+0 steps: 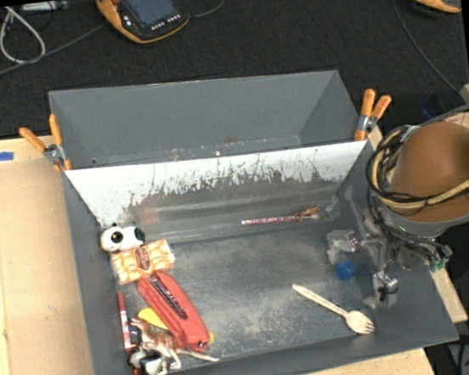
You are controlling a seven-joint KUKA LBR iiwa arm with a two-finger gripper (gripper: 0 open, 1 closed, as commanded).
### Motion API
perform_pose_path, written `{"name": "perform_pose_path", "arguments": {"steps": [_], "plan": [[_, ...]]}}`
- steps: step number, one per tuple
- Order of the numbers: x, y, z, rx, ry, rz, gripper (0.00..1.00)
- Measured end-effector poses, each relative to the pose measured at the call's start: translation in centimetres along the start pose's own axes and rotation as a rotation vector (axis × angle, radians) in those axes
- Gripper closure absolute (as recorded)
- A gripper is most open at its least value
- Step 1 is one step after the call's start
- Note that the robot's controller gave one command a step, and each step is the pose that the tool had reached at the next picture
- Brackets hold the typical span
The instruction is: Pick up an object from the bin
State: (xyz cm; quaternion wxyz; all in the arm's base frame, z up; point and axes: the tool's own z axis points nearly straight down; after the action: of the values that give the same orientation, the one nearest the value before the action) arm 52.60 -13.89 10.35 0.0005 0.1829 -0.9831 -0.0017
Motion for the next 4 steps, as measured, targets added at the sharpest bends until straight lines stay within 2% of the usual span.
{"name": "perform_pose_path", "arguments": {"steps": [1,2,3,4], "plan": [[1.7,0.4,0.4,0.000,0.004,0.315,0.00],[3.8,1.8,-2.3,-0.003,0.007,0.226,0.00],[1.4,-0.3,0.8,-0.001,0.003,0.274,0.00],[0.6,-0.2,-4.5,-0.004,0.009,0.443,0.00]]}}
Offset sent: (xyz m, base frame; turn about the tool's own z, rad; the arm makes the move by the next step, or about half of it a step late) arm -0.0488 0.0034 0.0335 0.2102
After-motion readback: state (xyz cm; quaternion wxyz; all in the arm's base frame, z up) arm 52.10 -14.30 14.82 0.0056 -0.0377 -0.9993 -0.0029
